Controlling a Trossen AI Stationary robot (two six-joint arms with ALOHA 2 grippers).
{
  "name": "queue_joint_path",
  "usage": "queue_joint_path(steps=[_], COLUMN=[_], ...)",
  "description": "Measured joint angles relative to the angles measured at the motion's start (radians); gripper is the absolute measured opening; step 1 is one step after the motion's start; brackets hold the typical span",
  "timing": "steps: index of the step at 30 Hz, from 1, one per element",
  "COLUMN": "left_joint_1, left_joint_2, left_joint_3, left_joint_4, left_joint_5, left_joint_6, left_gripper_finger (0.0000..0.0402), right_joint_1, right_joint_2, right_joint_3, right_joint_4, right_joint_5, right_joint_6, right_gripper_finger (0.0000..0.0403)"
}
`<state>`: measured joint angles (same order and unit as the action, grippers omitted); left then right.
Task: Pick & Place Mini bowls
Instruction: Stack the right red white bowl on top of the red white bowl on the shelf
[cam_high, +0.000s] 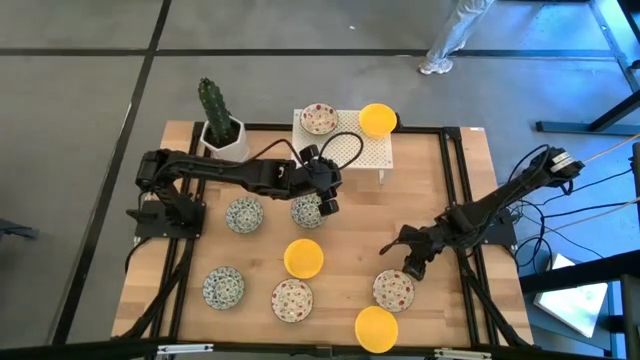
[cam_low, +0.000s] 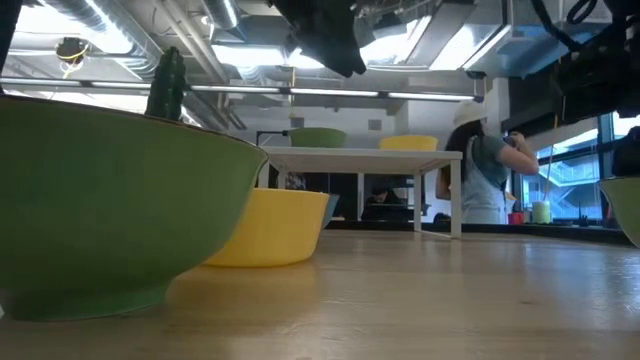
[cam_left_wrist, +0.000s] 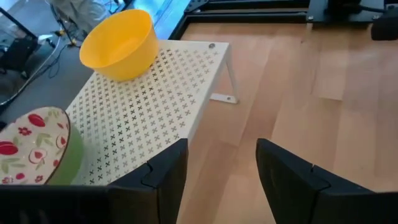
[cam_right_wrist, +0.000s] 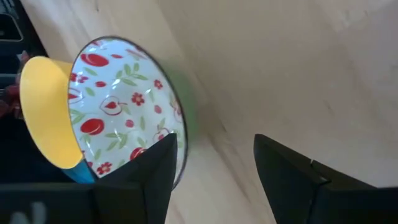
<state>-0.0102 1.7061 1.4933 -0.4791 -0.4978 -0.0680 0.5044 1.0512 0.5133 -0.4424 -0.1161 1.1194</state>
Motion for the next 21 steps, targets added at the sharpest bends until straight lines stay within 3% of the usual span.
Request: queue_joint_path(steps=[9,15,21], left_joint_1=[-0.004,0.015,0.021], left_joint_2=[0.0,0.0,0.001], left_joint_3=[-0.057,-0.135,-0.161], left_joint_4=[0.034,0.093,0.135], left_joint_5=[0.065,0.09,0.146], left_joint_6=[-0.043,-0.086,-0.107], left_gripper_finger=[0.0184,0.0184,0.0184], right_joint_1=[0.094,0.112,0.112], right_joint_2=[0.004,0.084,0.156], right_joint_3=[0.001,0.001,0.001], right_joint_4=[0.082,0.079,0.089], right_joint_5=[0.089,0.113,0.113], right_joint_6=[0.053,0.08,0.081], right_gripper_finger=[0.0213,0.021,0.0151])
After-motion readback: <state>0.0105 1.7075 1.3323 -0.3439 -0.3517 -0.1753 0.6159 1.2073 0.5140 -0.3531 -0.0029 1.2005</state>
